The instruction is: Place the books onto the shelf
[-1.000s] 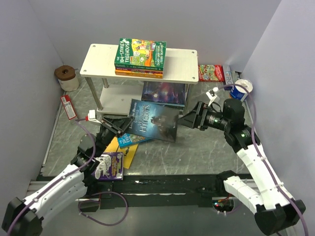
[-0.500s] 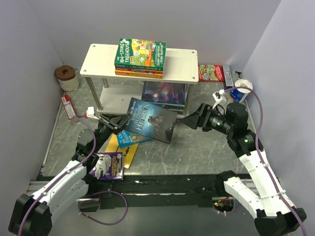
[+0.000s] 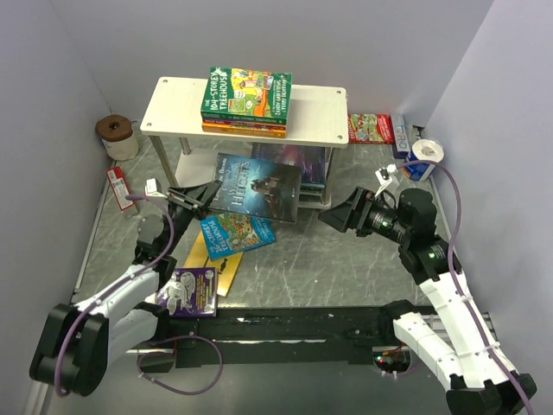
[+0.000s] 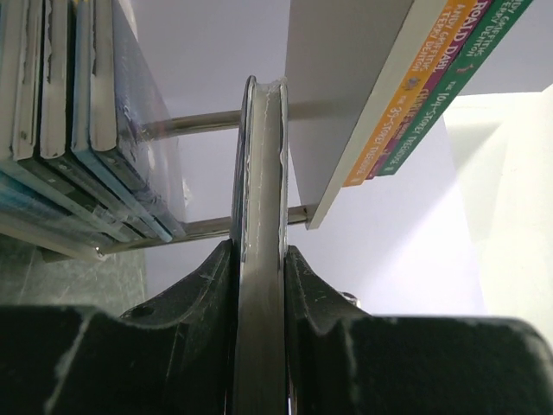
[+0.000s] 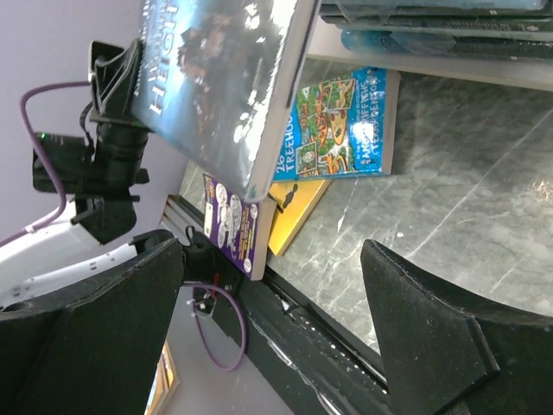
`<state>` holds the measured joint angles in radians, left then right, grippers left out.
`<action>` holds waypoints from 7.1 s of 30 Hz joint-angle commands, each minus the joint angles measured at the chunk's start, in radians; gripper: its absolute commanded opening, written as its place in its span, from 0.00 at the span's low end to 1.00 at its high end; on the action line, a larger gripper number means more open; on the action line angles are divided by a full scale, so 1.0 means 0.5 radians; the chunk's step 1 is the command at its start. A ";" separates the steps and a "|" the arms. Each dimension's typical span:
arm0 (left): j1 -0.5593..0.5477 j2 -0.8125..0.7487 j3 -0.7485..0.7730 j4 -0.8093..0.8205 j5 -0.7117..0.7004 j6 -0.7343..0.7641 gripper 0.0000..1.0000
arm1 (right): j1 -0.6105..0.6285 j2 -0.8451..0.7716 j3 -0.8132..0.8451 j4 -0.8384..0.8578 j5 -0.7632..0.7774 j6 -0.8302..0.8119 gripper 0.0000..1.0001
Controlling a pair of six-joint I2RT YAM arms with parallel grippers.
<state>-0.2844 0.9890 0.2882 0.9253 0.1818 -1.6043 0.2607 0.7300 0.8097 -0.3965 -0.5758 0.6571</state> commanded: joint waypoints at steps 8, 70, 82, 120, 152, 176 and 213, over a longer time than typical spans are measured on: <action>0.066 0.301 0.353 0.677 -0.023 -0.215 0.01 | -0.031 -0.110 0.013 0.026 0.072 -0.044 0.90; -0.128 1.624 1.258 0.445 0.158 0.122 0.36 | -0.092 -0.165 -0.116 0.051 0.188 -0.047 0.89; -0.060 1.547 1.421 -0.224 0.394 0.420 0.52 | -0.092 -0.159 -0.107 0.054 0.185 -0.062 0.89; -0.152 1.354 1.721 -1.301 0.143 1.273 0.55 | -0.092 -0.119 -0.171 0.140 0.139 -0.026 0.89; 0.020 0.473 1.065 -1.148 -0.170 1.098 0.34 | -0.092 -0.159 -0.156 0.097 0.341 -0.072 0.87; -0.686 0.553 0.288 0.239 -1.661 1.441 0.01 | -0.089 -0.184 -0.454 0.578 1.011 0.168 0.44; -0.306 1.421 0.893 0.631 -0.750 1.107 0.01 | -0.092 0.040 -0.463 0.772 0.937 0.152 0.47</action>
<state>-0.4404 1.6711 0.6861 1.1809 -0.2516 -1.0378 0.2214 0.7425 0.5701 -0.0711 -0.1070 0.7425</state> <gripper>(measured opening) 0.022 0.469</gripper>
